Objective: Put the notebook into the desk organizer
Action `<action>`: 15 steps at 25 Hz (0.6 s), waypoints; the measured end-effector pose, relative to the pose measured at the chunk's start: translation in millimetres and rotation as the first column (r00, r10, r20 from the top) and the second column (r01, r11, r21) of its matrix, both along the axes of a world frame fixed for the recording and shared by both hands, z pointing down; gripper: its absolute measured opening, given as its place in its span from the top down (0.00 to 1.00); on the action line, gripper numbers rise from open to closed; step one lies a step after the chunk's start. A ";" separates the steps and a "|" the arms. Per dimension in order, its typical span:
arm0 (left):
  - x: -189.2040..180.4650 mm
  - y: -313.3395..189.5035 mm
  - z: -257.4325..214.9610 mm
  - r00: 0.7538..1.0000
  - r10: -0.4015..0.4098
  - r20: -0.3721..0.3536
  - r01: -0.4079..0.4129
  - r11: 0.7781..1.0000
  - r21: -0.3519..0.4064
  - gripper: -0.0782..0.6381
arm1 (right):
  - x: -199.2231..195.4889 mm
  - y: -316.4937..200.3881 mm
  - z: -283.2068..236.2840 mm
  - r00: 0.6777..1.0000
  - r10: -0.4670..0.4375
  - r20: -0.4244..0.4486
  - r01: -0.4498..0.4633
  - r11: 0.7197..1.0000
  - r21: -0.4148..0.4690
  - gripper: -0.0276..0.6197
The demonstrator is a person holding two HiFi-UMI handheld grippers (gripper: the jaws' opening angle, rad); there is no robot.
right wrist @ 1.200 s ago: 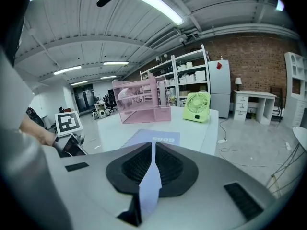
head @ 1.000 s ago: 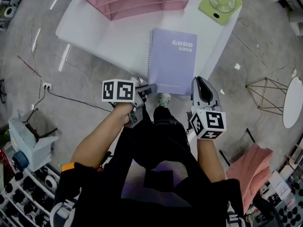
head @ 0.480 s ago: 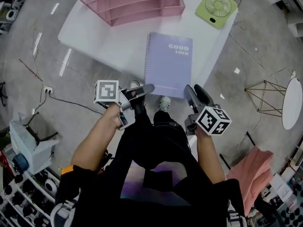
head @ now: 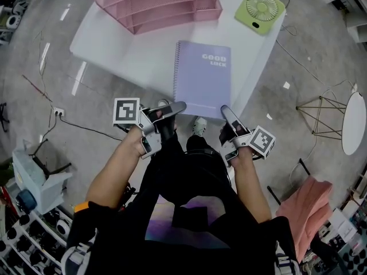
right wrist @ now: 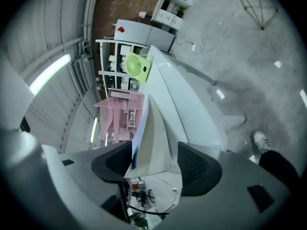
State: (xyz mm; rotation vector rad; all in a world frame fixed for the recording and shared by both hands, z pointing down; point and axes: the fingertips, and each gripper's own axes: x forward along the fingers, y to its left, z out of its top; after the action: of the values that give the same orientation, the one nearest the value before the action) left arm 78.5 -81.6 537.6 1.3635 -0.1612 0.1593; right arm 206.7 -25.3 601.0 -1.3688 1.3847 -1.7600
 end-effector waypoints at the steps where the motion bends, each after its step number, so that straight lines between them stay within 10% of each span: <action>1: -0.3 0.1 0.9 1.000 0.000 0.000 0.000 1.000 -0.004 0.83 | -1.3 -1.4 0.4 0.999 0.017 0.047 -0.017 1.000 0.007 0.50; 7: -0.2 1.2 12.8 1.000 0.008 0.020 -0.008 1.000 -0.014 0.83 | -6.7 -12.1 2.3 0.979 0.055 0.197 -0.060 0.998 0.016 0.53; 10: -5.1 0.6 18.2 0.998 0.027 0.056 -0.028 1.000 0.008 0.83 | -5.6 -11.2 4.3 0.990 0.049 0.129 -0.047 0.999 -0.014 0.80; 15: -14.1 -0.2 27.3 0.984 0.090 0.152 -0.114 0.981 0.156 0.83 | -8.3 -17.9 -12.6 0.999 -0.006 -0.037 0.006 1.000 0.009 0.89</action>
State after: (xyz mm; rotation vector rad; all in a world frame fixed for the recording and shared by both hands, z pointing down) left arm 64.4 -81.7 564.9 1.5259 -0.2297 0.3375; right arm 198.4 -43.2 588.4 -1.3997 1.4160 -1.7382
